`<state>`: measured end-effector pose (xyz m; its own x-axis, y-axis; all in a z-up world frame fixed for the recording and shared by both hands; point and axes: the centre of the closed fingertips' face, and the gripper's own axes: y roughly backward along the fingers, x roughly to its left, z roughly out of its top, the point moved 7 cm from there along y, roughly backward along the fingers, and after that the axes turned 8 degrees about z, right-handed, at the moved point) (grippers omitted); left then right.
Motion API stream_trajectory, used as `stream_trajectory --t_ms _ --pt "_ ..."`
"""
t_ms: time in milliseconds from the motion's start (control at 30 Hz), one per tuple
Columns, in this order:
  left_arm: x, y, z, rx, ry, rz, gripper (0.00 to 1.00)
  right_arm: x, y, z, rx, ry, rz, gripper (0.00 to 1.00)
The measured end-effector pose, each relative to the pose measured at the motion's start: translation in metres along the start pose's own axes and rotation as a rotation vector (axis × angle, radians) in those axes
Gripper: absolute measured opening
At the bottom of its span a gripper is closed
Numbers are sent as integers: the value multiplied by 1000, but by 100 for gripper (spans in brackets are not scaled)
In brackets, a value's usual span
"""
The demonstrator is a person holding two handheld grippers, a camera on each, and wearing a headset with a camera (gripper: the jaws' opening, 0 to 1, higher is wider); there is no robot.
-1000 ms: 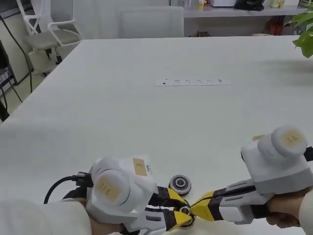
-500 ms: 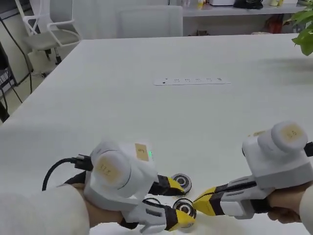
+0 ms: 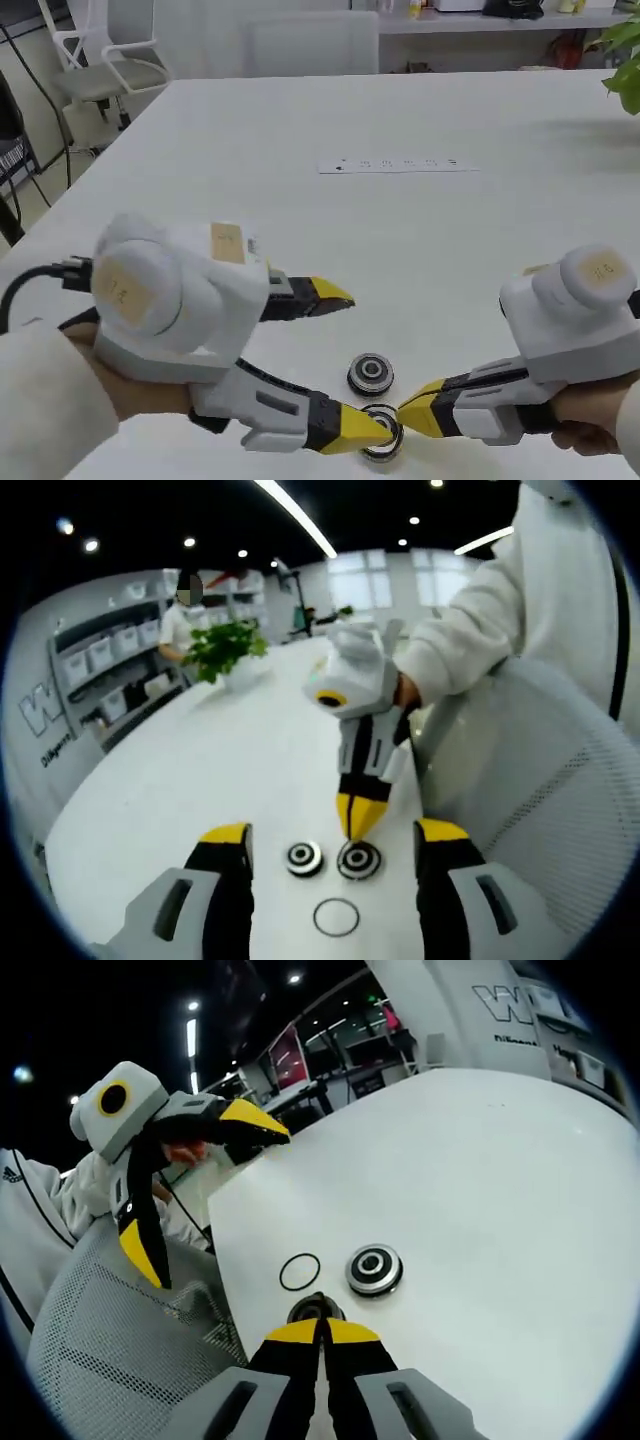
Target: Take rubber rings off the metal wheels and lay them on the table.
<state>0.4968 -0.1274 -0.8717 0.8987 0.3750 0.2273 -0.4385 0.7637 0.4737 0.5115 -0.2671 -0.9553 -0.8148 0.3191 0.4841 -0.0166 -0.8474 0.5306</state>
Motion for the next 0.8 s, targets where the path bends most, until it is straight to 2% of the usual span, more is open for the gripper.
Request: stream_trajectory --t_ms 100,167,267,433,700,800 --pt "7 15 -3 14 -16 40 67 0 1 0 0 -3 -5 0" --pt "11 25 -5 12 0 72 70 0 1 0 0 -2 -6 0" --pt "13 37 -7 6 13 95 72 -1 2 0 -2 -8 -9 0" --pt "15 58 -18 23 39 161 76 0 3 1 -3 -9 -14 0" --pt "13 74 -42 47 112 220 77 2 4 2 -3 -9 -14 0" --pt "12 80 -51 68 132 240 78 2 5 2 -3 -6 -17 0"
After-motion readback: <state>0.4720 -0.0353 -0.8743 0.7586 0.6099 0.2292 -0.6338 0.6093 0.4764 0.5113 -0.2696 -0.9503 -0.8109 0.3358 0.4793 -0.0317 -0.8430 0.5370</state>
